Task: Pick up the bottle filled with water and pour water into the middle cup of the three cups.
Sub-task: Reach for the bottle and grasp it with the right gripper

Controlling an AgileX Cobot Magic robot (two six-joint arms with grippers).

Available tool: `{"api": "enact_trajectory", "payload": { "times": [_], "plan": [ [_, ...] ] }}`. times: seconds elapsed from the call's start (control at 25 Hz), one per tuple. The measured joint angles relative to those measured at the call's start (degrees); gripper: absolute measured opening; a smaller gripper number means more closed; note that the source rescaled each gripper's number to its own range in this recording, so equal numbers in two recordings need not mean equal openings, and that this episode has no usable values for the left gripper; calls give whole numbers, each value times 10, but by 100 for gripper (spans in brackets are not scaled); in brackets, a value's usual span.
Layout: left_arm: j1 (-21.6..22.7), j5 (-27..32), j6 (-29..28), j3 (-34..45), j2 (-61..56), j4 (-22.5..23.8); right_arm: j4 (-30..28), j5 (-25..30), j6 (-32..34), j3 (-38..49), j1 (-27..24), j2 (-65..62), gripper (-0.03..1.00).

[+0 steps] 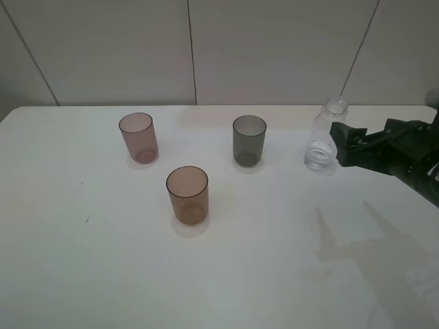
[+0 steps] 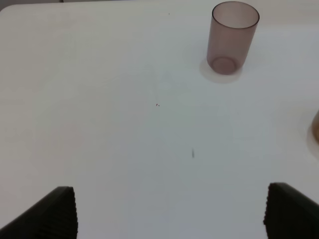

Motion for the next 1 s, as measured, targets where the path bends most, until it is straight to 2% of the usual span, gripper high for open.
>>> {"api": "enact_trajectory", "payload": {
  "times": [0.08,0.16,0.44,0.64,1.0],
  "plan": [
    [0,0,0,0,0,0,-9,-82,14,3,0,58,82],
    [0,0,0,0,0,0,-19,-110,30,-1,0,108,82],
    [0,0,0,0,0,0,-11,-121,30,-60,0,211,82],
    [0,0,0,0,0,0,26,-123,24,-108,0,257,82],
    [0,0,0,0,0,0,33,-125,25,-140,0,317,82]
  ]
}}
